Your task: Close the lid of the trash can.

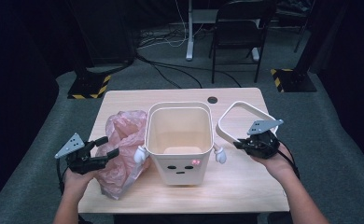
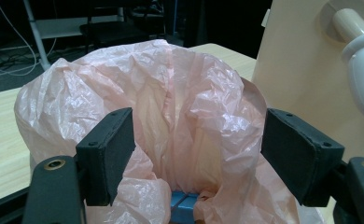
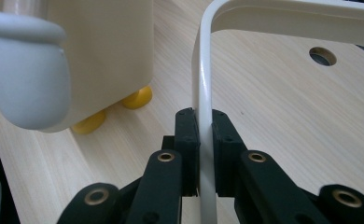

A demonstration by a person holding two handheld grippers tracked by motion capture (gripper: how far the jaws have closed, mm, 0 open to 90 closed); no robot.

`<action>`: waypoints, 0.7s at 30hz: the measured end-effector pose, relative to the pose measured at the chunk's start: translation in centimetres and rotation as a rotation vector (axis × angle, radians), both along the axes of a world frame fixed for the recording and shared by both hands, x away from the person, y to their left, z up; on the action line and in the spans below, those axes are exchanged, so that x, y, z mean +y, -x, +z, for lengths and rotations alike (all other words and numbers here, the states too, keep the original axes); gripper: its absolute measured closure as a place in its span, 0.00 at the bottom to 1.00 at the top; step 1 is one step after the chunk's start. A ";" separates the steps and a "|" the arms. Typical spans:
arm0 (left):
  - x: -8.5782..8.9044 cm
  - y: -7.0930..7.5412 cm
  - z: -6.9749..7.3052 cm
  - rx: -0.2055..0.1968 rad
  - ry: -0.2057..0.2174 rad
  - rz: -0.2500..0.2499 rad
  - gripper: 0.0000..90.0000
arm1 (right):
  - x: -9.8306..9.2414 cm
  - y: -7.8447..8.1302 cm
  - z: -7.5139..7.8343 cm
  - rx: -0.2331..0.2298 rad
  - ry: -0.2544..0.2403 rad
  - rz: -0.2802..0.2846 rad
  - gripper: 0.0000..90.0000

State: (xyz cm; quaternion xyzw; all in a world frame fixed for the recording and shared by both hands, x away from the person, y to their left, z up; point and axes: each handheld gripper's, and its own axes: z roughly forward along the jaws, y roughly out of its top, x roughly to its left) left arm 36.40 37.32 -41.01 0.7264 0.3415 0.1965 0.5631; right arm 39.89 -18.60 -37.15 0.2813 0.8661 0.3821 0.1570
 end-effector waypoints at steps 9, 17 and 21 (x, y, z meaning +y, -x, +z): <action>0.0 0.0 -0.1 0.004 -0.001 0.003 0.28 | 0.3 0.1 2.2 -0.018 0.005 0.015 0.92; 0.0 -0.1 -0.1 0.007 -0.003 0.003 0.28 | 0.6 0.0 3.8 -0.017 -0.002 0.038 0.92; 0.0 0.0 -0.1 0.002 -0.002 0.003 0.28 | 0.7 0.1 4.4 -0.022 -0.004 0.042 0.92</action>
